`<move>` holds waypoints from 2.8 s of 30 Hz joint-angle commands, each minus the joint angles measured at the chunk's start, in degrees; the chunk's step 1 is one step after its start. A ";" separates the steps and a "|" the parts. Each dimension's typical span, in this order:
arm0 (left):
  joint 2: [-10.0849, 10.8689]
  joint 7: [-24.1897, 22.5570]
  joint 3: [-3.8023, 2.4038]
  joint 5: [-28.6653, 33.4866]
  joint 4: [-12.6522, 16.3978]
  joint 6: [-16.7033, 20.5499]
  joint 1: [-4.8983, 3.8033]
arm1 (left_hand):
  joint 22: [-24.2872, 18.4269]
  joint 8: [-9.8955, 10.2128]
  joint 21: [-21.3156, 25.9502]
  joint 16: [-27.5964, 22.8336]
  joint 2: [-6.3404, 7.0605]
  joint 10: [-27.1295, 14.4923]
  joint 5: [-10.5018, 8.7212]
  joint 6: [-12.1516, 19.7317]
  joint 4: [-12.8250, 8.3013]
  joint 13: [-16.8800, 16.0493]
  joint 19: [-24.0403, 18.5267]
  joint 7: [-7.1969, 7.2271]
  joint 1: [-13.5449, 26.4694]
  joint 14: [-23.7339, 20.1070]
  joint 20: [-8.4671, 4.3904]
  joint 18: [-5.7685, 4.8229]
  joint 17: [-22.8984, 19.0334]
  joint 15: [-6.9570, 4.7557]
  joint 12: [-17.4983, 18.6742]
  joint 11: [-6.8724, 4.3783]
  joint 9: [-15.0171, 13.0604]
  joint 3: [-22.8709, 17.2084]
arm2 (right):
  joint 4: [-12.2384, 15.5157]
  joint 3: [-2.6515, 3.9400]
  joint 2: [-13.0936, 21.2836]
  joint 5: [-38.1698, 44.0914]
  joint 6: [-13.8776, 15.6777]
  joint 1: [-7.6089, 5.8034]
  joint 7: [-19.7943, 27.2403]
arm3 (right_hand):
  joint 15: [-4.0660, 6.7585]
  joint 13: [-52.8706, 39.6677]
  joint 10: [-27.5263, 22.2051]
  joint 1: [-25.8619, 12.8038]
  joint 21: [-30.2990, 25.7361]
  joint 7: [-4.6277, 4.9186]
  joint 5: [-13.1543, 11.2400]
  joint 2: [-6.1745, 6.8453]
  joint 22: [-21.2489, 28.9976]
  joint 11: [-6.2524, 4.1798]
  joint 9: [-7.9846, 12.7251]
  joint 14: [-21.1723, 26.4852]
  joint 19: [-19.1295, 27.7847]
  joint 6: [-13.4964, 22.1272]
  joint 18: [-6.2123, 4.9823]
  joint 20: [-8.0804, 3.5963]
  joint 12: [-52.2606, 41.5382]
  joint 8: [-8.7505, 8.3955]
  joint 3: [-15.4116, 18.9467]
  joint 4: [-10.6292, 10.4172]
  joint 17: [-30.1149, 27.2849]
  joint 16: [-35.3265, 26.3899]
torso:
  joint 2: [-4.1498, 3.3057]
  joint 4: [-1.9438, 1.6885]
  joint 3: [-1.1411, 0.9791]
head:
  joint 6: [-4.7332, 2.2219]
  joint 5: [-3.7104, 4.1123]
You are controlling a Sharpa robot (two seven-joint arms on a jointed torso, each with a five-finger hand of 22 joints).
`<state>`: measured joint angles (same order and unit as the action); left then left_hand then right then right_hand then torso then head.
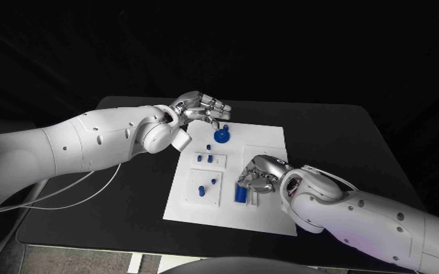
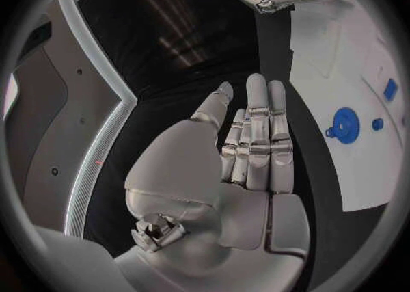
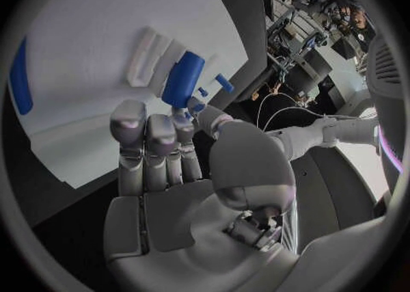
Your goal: Assemble the parts on the task board
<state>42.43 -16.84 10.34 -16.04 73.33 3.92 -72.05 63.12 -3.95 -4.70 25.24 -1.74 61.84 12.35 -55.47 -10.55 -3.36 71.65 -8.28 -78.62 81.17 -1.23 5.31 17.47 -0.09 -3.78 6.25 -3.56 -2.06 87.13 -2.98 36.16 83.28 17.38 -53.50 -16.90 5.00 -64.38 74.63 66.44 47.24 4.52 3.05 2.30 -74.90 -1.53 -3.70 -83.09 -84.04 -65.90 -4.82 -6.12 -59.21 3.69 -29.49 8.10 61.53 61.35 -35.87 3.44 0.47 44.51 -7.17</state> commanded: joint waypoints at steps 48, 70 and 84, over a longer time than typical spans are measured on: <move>-0.38 -0.69 -0.04 0.42 -0.89 -1.16 -0.04 | -0.06 0.15 0.13 0.30 -0.28 0.23 -0.20 0.16 -0.02 0.04 0.14 -0.22 -0.12 -0.35 0.10 -0.04 -0.06 0.02 0.17 0.00 -0.04 0.32 | 3.63 -1.34 4.54 26.62 -4.05 -3.49 19.23 | 1.44 3.61 -4.59 10.96 -0.45 -5.04 12.45 5.89 -5.36 -2.66 0.03 2.59 -1.01 9.30 1.40 -1.38 -1.34 -0.06 13.75 6.81 2.46 1.70 | -0.01 -0.04 0.02 | 0.43 -0.72; -0.29 -0.74 -0.04 0.42 -0.60 -1.20 -0.05 | 0.08 0.14 0.08 0.34 -0.34 0.25 -0.18 0.06 -0.06 0.04 0.11 -0.26 -0.11 -0.36 0.10 -0.03 -0.04 0.03 0.17 0.01 -0.04 0.31 | 1.66 -5.62 1.04 34.30 -11.31 -6.59 16.47 | 1.12 5.06 -4.97 10.42 0.05 -5.17 8.42 5.80 -5.36 -2.51 0.04 2.51 -0.75 6.26 1.73 -1.10 -1.79 -0.10 8.89 7.81 2.94 1.77 | -0.02 -0.09 0.06 | 0.57 -1.22; -0.08 -0.69 -0.05 0.42 -0.27 -1.23 -0.07 | 0.11 0.16 0.07 0.36 -0.35 0.23 -0.19 0.10 -0.08 0.04 0.10 -0.21 -0.13 -0.34 0.10 -0.03 -0.03 0.01 0.17 0.00 -0.04 0.30 | 0.18 -6.42 -0.90 36.02 -8.66 -6.90 15.31 | 1.10 6.87 -5.18 10.08 0.55 -4.88 6.18 6.34 -5.43 -2.46 0.04 2.35 -0.83 5.31 1.81 -1.11 -1.82 -0.10 5.30 7.92 3.09 1.91 | -0.02 0.00 0.01 | 0.77 -1.45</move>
<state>42.40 -16.84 10.34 -16.04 72.88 3.44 -72.06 63.14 -3.95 -4.70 25.24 -1.74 61.84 12.35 -55.47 -10.54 -3.35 71.65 -8.28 -78.62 81.17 -1.23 5.31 17.49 -0.09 -3.78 6.25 -3.56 -2.06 87.39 -9.37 35.39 117.41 8.17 -60.37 -0.82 6.12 -57.62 69.61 76.69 47.43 -0.29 9.43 8.38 -74.93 -4.08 -3.67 -80.53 -84.04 -60.12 -3.93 -7.36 -60.81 3.77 -23.99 15.98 64.53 62.96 -35.91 3.41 0.48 45.26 -8.59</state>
